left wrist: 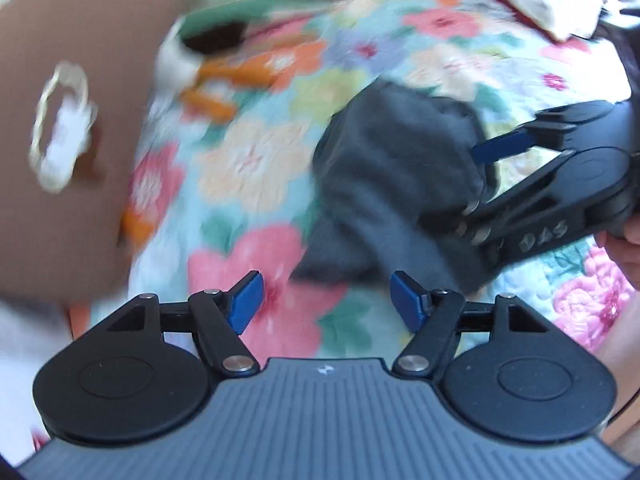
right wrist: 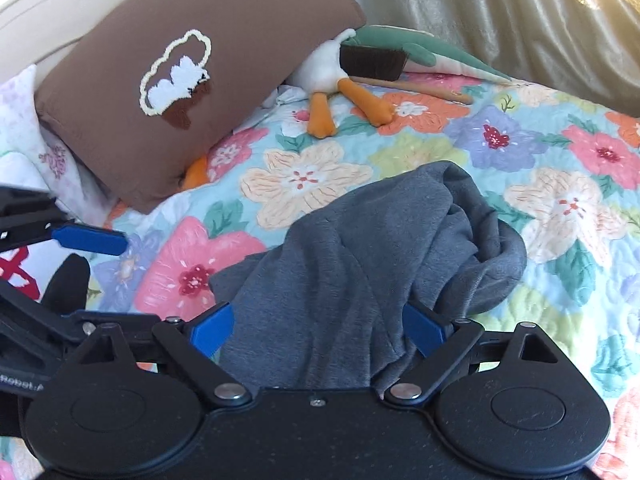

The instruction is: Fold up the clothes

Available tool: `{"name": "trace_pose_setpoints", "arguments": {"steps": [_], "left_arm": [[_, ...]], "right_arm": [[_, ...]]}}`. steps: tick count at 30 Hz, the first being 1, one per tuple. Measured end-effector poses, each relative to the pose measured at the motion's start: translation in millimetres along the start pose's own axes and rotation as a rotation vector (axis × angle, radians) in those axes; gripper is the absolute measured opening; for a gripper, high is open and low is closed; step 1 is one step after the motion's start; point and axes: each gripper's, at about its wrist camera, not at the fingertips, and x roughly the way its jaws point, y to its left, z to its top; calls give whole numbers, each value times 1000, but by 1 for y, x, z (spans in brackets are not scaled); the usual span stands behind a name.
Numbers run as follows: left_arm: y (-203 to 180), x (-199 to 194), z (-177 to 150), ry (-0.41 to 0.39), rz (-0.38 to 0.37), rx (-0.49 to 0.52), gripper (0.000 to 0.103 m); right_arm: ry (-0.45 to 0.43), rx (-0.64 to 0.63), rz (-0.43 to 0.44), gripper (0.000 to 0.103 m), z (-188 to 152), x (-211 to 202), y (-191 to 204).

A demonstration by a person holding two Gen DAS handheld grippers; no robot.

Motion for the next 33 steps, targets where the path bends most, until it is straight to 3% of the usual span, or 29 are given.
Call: {"name": "trace_pose_setpoints", "arguments": {"steps": [1, 2, 4, 6, 7, 8, 10, 12, 16, 18, 20, 23, 24, 25, 26, 30, 33], "left_arm": [[10, -3, -5, 70, -43, -93, 70], [13, -9, -14, 75, -57, -147, 70], [17, -23, -32, 67, -76, -243, 68], [8, -34, -55, -4, -81, -263, 67], [3, -37, -65, -35, -111, -261, 67], [-4, -38, -74, -70, -164, -241, 67], [-8, -37, -87, -104, -312, -170, 67], [8, -38, -86, -115, -316, -220, 63], [48, -49, -78, -269, -274, -307, 62], [61, -38, -71, -296, -207, -299, 58], [76, -12, -62, -307, -210, -308, 47], [87, 36, -50, -271, -253, -337, 42], [89, 48, -49, -263, -279, -342, 42], [87, 59, -48, -259, -306, -346, 42], [87, 66, -47, -257, -328, -354, 42], [89, 80, -40, -271, -398, -375, 43], [85, 80, -32, -287, -452, -363, 47]], "right_arm": [[-5, 5, 14, 92, 0, -1, 1], [-8, 8, 28, 88, 0, -3, 1], [1, 2, 30, 82, 0, -7, 6], [12, -14, 27, 72, 0, -13, 14], [16, -23, 27, 61, 0, -16, 18], [16, -30, 28, 41, 0, -20, 23], [22, -48, 43, 18, 2, -25, 35], [23, -89, 50, 18, 3, -29, 49], [38, -159, 58, 19, 4, -20, 67], [53, -170, 71, 32, 5, -9, 70], [67, -173, 43, 54, 5, 7, 70], [110, -200, -30, 59, 2, 38, 73], [125, -221, -73, 58, 0, 49, 74], [137, -239, -118, 49, -3, 57, 73], [134, -228, -125, 30, -4, 59, 69], [55, -125, -92, 18, -5, 37, 44], [-4, -80, -170, 13, -5, 7, 27]]}}
